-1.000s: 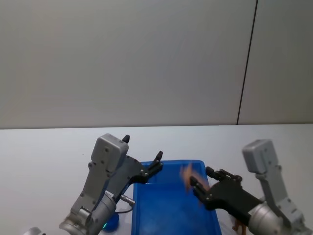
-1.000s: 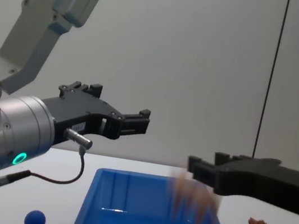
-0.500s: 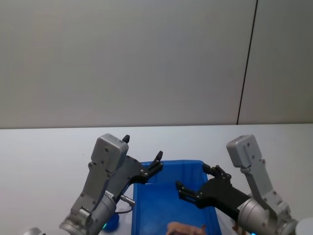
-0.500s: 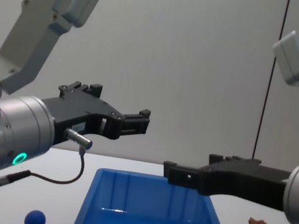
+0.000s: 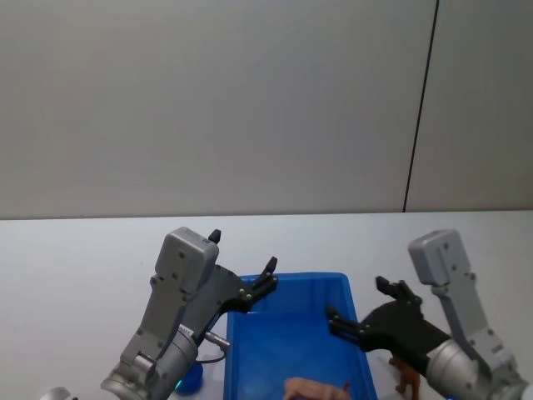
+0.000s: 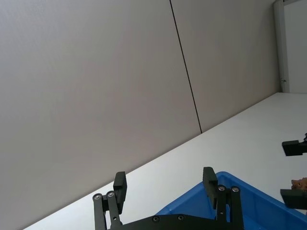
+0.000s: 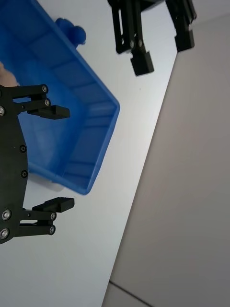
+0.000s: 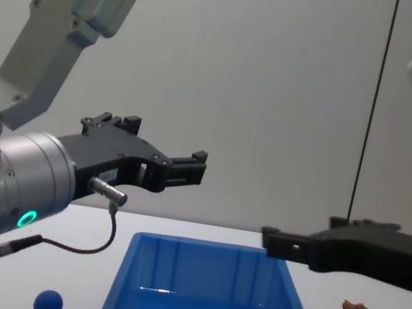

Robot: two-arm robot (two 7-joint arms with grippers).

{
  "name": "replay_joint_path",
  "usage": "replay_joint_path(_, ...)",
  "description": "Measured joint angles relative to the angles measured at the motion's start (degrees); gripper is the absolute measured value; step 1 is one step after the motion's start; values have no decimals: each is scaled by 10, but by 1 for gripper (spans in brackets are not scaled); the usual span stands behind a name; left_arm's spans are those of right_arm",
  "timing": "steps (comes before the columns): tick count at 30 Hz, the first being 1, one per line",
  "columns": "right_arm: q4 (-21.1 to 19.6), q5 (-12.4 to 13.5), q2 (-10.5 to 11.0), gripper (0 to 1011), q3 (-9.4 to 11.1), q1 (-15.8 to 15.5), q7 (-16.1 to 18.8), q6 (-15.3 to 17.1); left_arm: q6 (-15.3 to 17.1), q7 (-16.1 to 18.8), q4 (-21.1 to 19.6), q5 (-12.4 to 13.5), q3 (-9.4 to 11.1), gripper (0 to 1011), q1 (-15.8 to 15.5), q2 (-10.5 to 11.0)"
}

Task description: Pick up the two dolls from the table and place them into the box.

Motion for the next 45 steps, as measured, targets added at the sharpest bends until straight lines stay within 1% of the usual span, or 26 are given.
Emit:
replay_joint_path(3, -9, 1, 4, 1001, 3, -8, -14, 4, 0, 0, 0, 0, 0, 1001, 0, 0)
replay_joint_path(6, -24, 4, 10, 1001, 7, -21, -39, 11, 0, 0, 0, 0, 0, 1001, 0, 0)
replay_joint_path(13, -45, 10, 20, 1001, 13, -47, -84, 26, 0, 0, 0, 0, 0, 1001, 0, 0)
replay_joint_path(23, -58, 16, 30, 1001, 20, -79, -129, 36, 0, 0, 0, 0, 0, 1001, 0, 0)
replay_joint_path(28, -56, 18, 31, 1001, 22, -88, -138, 34, 0, 0, 0, 0, 0, 1001, 0, 0)
replay_joint_path(34, -42, 21, 30, 1001, 22, -96, -142, 26, 0, 0, 0, 0, 0, 1001, 0, 0)
replay_joint_path(38, -29, 22, 28, 1001, 22, -97, -141, 18, 0, 0, 0, 0, 0, 1001, 0, 0)
replay_joint_path(45, 1, 23, 22, 1001, 20, -93, -129, 5, 0, 0, 0, 0, 0, 1001, 0, 0)
